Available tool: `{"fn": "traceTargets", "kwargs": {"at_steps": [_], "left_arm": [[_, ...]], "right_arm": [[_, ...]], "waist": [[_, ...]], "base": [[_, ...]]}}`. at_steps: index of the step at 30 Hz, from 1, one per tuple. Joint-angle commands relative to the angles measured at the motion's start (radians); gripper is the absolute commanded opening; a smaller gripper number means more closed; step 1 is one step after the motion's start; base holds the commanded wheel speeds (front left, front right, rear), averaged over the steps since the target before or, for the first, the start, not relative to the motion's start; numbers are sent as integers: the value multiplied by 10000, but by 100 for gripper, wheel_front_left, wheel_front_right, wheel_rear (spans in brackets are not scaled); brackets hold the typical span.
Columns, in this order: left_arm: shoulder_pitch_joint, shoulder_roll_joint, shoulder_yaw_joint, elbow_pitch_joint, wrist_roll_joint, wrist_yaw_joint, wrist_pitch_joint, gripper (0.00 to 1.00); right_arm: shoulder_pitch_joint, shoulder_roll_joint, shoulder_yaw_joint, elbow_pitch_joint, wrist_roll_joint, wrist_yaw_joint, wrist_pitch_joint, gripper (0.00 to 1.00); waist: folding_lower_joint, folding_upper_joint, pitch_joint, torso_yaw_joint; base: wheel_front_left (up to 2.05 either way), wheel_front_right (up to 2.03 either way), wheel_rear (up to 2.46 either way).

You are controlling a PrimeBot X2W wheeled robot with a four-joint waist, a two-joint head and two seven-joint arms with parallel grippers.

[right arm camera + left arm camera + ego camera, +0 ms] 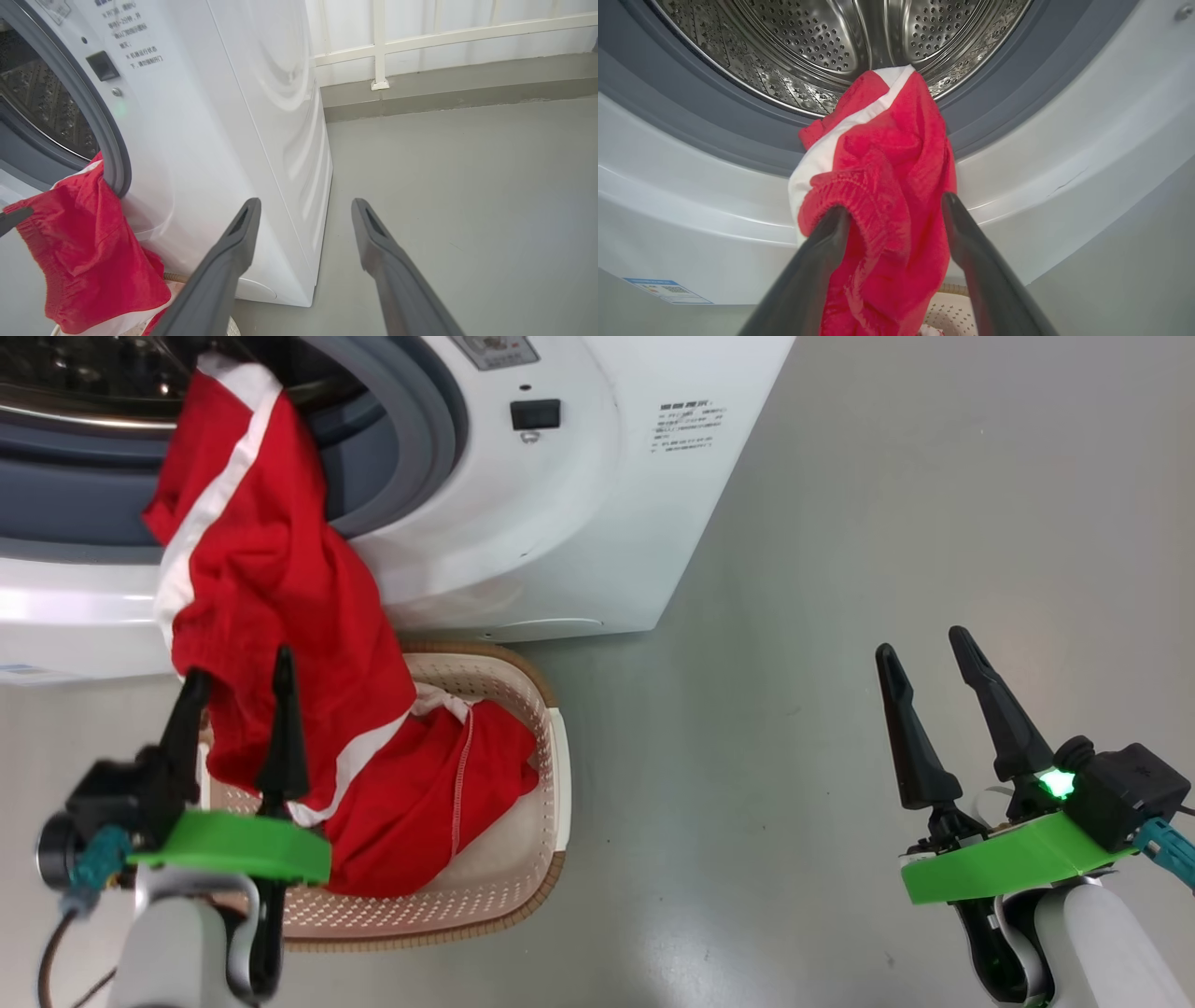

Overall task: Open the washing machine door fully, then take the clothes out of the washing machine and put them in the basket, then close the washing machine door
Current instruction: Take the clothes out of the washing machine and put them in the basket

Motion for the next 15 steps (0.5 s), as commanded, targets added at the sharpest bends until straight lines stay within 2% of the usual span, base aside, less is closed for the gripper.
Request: {"fn": "traceTargets", "kwargs": {"at_steps": [1, 7, 15], "left_arm": [[386, 196, 254, -380, -78, -55, -49, 100], [1424, 186, 152, -1402, -305, -37, -49, 100], [2162, 185, -133, -2371, -649, 286, -49, 100]], "right_arm": [[276, -70, 175, -214, 0, 2, -65, 100], [337, -98, 151, -252, -3, 2, -65, 100], [352, -129, 140, -255, 3, 2, -65, 100]], "waist": [[0, 0, -39, 26], [0, 0, -81, 76], [0, 0, -116, 139]], "base": [[0, 0, 0], [0, 0, 0], [0, 0, 0]]}}
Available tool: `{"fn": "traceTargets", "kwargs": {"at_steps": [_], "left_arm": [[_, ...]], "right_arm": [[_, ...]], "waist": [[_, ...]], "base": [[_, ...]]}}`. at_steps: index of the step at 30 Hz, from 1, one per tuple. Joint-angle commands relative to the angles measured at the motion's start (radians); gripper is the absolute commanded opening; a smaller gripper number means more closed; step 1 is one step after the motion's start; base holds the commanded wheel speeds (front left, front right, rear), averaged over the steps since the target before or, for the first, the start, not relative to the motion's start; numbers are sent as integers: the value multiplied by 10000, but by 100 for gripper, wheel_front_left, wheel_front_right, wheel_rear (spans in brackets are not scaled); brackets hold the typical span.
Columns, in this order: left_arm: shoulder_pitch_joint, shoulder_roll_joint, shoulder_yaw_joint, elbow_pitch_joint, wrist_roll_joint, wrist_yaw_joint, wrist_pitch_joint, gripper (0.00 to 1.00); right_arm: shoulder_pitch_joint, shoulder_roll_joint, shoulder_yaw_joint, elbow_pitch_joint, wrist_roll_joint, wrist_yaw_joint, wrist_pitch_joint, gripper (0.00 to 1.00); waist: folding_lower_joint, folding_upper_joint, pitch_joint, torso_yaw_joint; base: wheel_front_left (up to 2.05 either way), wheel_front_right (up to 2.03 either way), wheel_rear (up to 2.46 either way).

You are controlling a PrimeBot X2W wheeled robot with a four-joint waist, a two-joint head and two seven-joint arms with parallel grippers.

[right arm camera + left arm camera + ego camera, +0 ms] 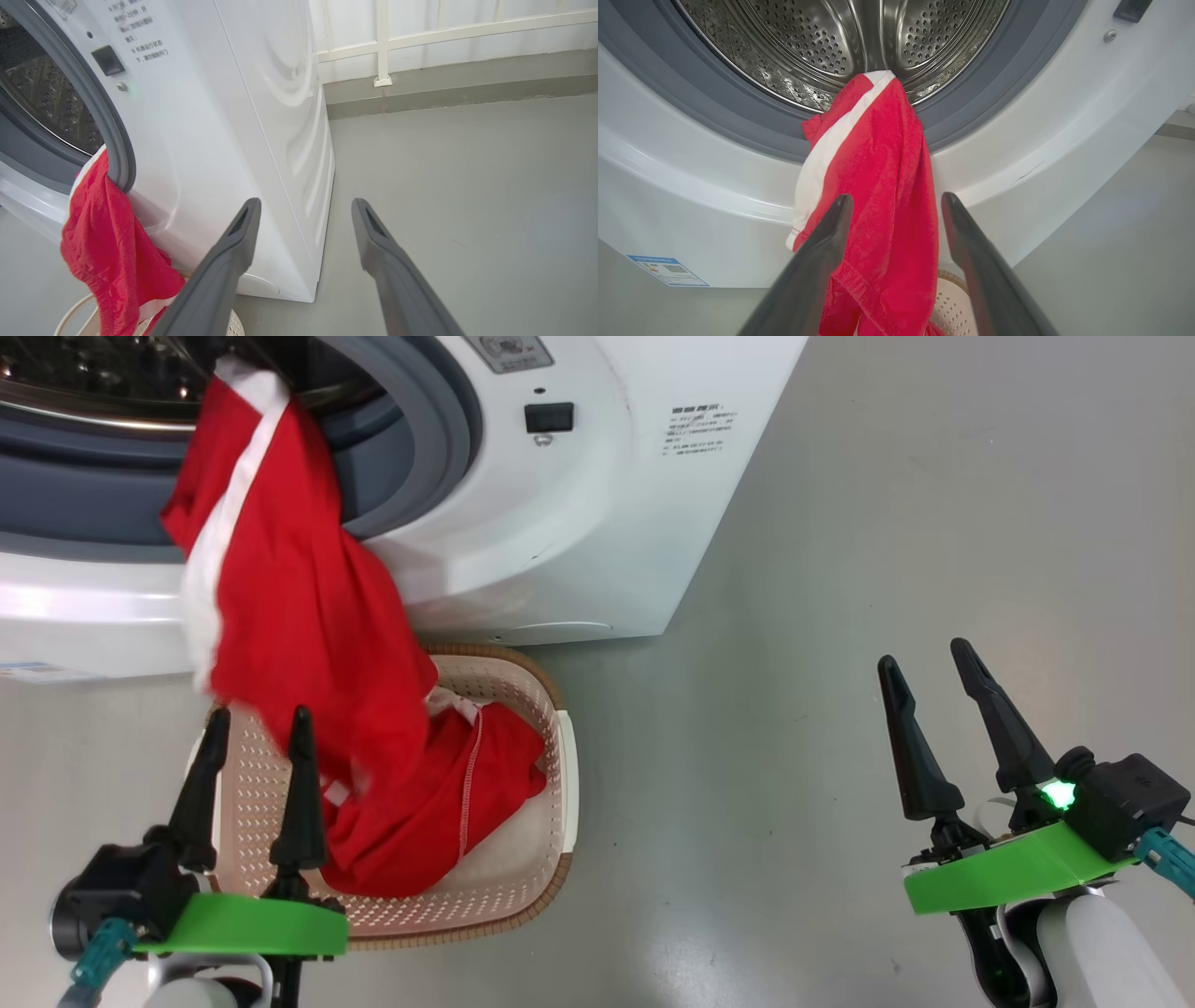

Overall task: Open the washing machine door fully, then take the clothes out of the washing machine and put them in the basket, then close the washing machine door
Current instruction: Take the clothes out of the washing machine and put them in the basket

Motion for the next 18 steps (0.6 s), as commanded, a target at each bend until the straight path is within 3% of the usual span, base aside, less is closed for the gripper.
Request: {"fn": "traceTargets", "kwargs": {"at_steps": [1, 18], "left_arm": [[322, 179, 195, -423, -134, 163, -49, 100], [160, 178, 2, -552, -163, 218, -49, 100]], "right_arm": [[153, -101, 165, -235, 7, 2, -65, 100], [217, -91, 206, -190, 23, 2, -65, 100]], "waist": [[0, 0, -8, 17], [0, 0, -99, -5]], "base": [[0, 0, 0], [0, 0, 0]]}}
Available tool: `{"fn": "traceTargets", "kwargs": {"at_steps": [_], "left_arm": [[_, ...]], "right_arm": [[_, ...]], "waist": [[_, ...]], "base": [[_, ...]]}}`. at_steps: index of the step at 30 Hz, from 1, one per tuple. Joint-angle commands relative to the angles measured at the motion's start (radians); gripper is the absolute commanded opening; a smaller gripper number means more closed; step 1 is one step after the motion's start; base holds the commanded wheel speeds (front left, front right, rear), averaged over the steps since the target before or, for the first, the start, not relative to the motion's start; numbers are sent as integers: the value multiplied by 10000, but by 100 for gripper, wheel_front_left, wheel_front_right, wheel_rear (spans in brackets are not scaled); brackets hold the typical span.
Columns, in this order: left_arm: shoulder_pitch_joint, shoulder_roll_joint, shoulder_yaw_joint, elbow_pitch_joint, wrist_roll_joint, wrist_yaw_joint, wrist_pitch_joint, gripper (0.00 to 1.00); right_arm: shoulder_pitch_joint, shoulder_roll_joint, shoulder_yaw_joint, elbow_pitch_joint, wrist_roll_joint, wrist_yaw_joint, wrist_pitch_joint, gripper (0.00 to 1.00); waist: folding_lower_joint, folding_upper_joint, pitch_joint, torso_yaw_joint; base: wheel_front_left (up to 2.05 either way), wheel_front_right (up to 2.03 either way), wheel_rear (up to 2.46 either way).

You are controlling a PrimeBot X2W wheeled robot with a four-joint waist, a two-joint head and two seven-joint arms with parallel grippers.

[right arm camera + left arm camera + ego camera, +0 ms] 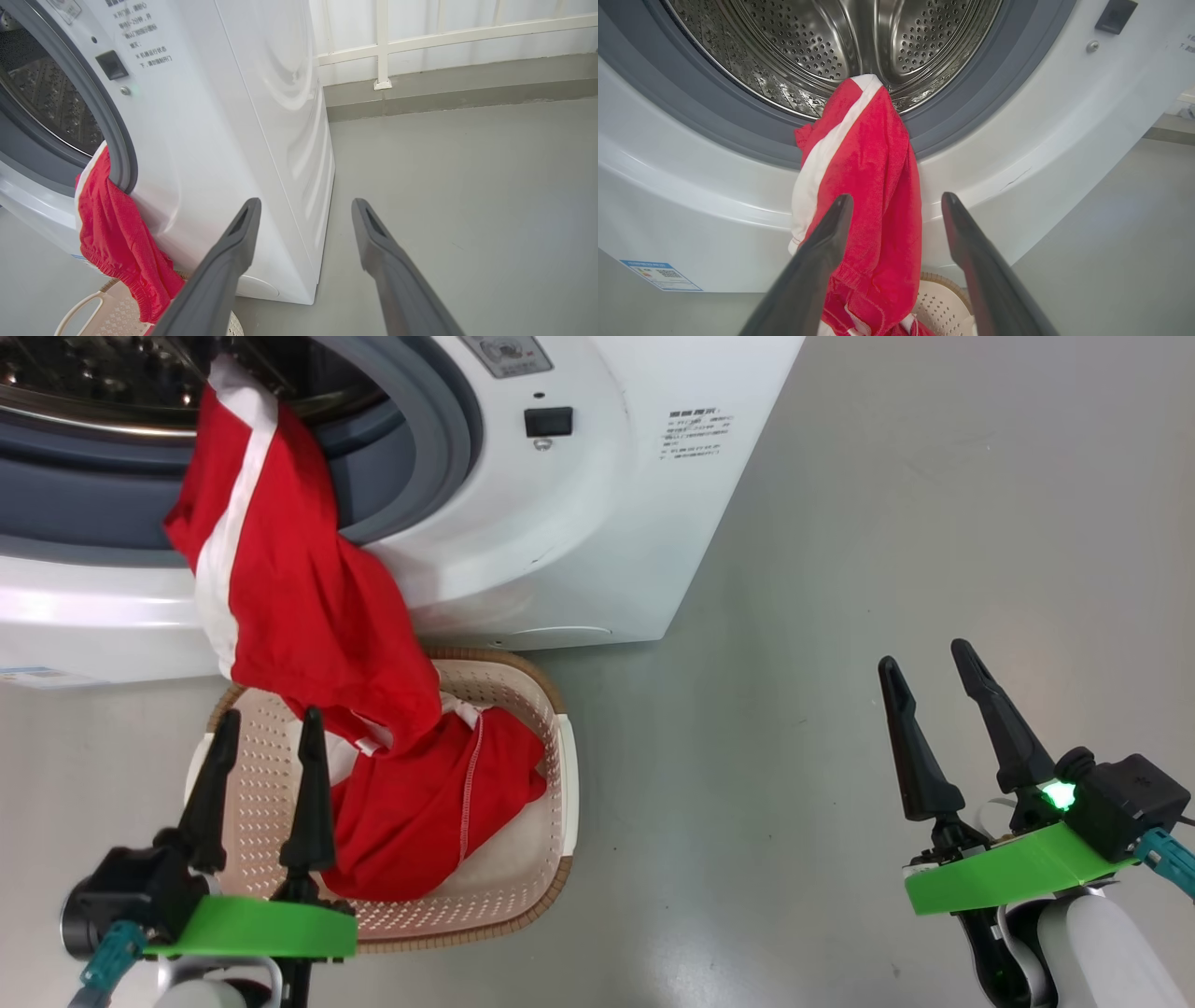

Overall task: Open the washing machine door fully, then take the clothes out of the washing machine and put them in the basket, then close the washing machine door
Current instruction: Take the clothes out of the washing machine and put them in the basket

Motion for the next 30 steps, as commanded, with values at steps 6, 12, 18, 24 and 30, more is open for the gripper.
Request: {"fn": "traceTargets", "kwargs": {"at_steps": [6, 12, 18, 24, 30], "left_arm": [[-918, 174, 273, 174, 378, -70, -49, 100], [-2521, 280, 418, 1303, 877, -74, -49, 100], [-4237, 480, 619, 2847, 1021, 21, -49, 100], [-6002, 729, 697, 4863, 1105, 108, -49, 100], [-7014, 969, 645, 6194, 1237, 179, -49, 100]], "right_arm": [[256, -12, 239, -205, 5, 2, -65, 100], [212, 16, 310, -173, 28, 2, -65, 100], [79, 72, 373, -186, 54, 2, -65, 100], [-111, 144, 393, -198, 69, 2, -65, 100], [-244, 181, 465, -196, 74, 2, -65, 100]], "waist": [[0, 0, -10, 5], [0, 0, 81, -107], [0, 0, 302, -298], [0, 0, 629, -475], [0, 0, 786, -599]], "base": [[0, 0, 0], [0, 0, 0], [0, 0, 0], [0, 0, 0], [0, 0, 0]]}}
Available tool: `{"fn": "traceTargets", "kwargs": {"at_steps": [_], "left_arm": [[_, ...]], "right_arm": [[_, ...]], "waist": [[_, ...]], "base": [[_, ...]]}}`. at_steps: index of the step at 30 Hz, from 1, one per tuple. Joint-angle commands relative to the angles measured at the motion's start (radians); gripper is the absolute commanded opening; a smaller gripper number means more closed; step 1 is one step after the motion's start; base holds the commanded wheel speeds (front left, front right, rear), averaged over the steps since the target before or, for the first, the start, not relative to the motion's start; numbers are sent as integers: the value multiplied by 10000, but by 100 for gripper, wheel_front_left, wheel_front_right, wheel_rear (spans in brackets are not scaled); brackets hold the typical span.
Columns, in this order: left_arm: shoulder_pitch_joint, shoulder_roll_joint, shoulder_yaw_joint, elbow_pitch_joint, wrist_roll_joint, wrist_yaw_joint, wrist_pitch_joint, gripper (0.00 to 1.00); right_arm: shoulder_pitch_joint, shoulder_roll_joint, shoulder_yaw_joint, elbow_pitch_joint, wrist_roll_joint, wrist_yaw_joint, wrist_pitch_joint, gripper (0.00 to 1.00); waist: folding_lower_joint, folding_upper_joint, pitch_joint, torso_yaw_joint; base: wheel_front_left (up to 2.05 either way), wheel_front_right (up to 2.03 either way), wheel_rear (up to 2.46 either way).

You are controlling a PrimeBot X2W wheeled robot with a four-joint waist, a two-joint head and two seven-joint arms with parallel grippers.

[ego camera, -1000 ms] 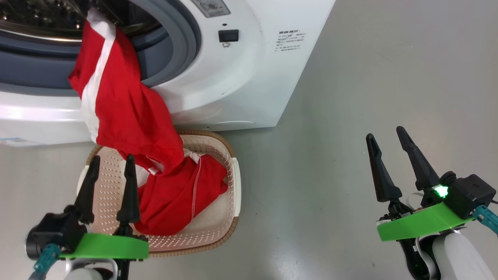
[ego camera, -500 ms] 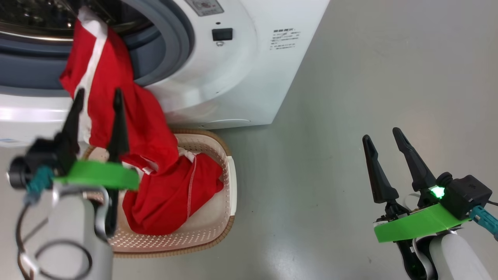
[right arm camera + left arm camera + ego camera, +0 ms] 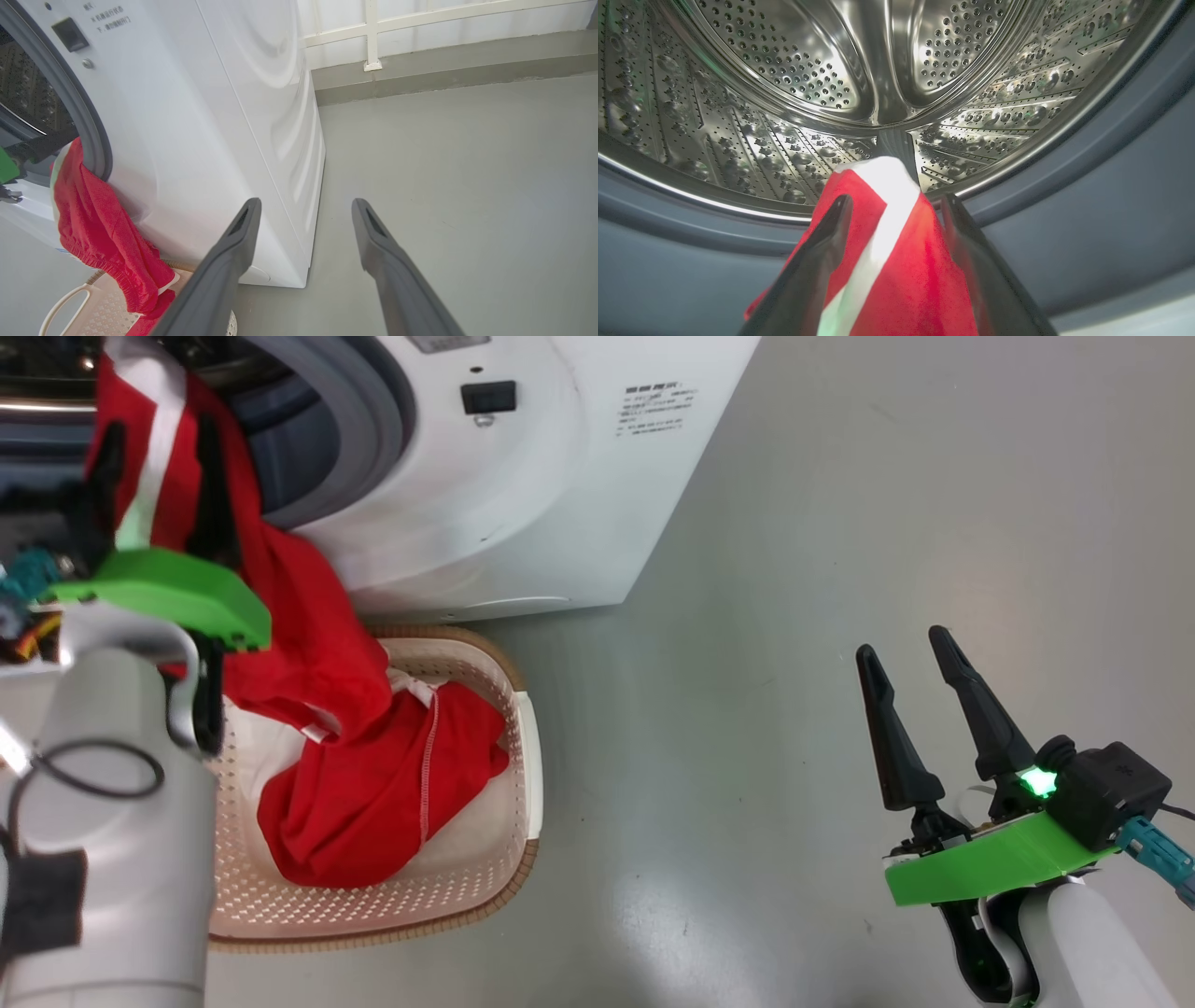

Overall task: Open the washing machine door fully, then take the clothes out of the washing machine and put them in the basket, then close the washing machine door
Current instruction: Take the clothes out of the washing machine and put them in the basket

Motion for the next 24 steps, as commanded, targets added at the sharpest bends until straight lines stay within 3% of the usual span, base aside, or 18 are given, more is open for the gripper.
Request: {"fn": "traceTargets", "kwargs": {"at_steps": [1, 10, 19, 20, 21, 22, 24], "left_arm": [[-160, 462, 201, -88, 134, 107, -49, 100], [-1474, 717, 230, 1682, 192, 409, -49, 100], [-2212, 856, 130, 2988, 166, 397, -49, 100], [-2237, 861, 128, 3045, 155, 400, -49, 88], [-2251, 863, 123, 3127, 144, 395, -49, 63], [-2268, 870, 116, 3191, 135, 386, -49, 44], [-2286, 890, 106, 3308, 114, 368, -49, 23]], "right_arm": [[-10, 4, 243, -206, 72, 2, -65, 100], [-192, 35, 300, -196, 77, 2, -65, 100], [-284, 80, 349, -174, 101, 2, -65, 100], [-287, 86, 343, -174, 103, 2, -65, 100], [-288, 91, 337, -175, 103, 2, -65, 100], [-289, 96, 333, -178, 104, 2, -65, 100], [-291, 104, 319, -189, 104, 2, -65, 100]], "waist": [[0, 0, 65, -53], [0, 0, 285, -197], [0, 0, 349, -334], [0, 0, 346, -342], [0, 0, 343, -347], [0, 0, 344, -351], [0, 0, 343, -354]], "base": [[0, 0, 0], [0, 0, 0], [0, 0, 0], [0, 0, 0], [0, 0, 0], [0, 0, 0], [0, 0, 0]]}}
